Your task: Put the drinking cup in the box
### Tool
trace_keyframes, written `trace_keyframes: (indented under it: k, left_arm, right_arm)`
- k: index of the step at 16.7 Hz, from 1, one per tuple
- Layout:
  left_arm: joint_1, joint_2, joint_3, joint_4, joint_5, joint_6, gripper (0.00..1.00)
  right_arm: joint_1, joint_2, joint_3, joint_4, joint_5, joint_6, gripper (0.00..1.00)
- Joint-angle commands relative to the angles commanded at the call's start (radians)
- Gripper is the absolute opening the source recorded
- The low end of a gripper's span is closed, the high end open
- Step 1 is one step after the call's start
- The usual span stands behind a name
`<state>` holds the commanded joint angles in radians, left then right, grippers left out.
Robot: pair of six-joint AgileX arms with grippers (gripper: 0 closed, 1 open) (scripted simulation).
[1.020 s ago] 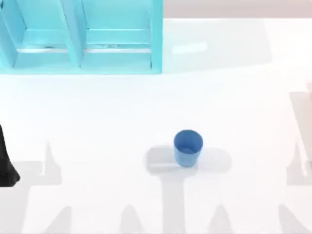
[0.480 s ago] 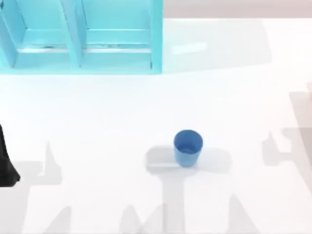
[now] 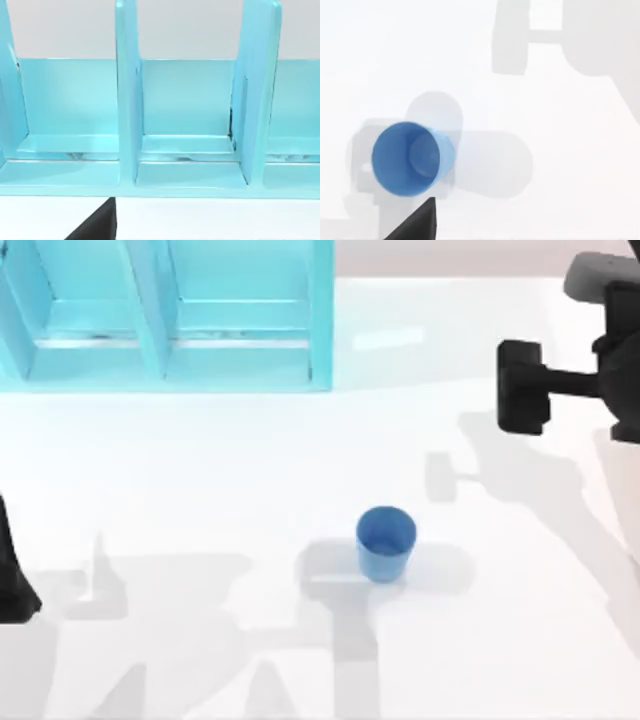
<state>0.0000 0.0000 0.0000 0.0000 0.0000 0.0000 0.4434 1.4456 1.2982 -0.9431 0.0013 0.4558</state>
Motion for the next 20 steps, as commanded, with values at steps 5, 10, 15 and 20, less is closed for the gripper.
trace_keyframes:
  k: [5,10,15,20]
  left_arm:
    - [0.000,0.000,0.000,0.000,0.000,0.000,1.00]
    - [0.000,0.000,0.000,0.000,0.000,0.000,1.00]
    - [0.000,0.000,0.000,0.000,0.000,0.000,1.00]
    - [0.000,0.000,0.000,0.000,0.000,0.000,1.00]
  right_arm:
    - [0.125,0.428,0.379,-0.266,0.000,0.129,1.00]
    - [0.189,0.633,0.563,-0.402,0.001,0.194,1.00]
    - [0.187,0.640,0.568,-0.406,0.000,0.197,1.00]
    - [0.191,0.661,0.468,-0.291,0.001,0.196,1.00]
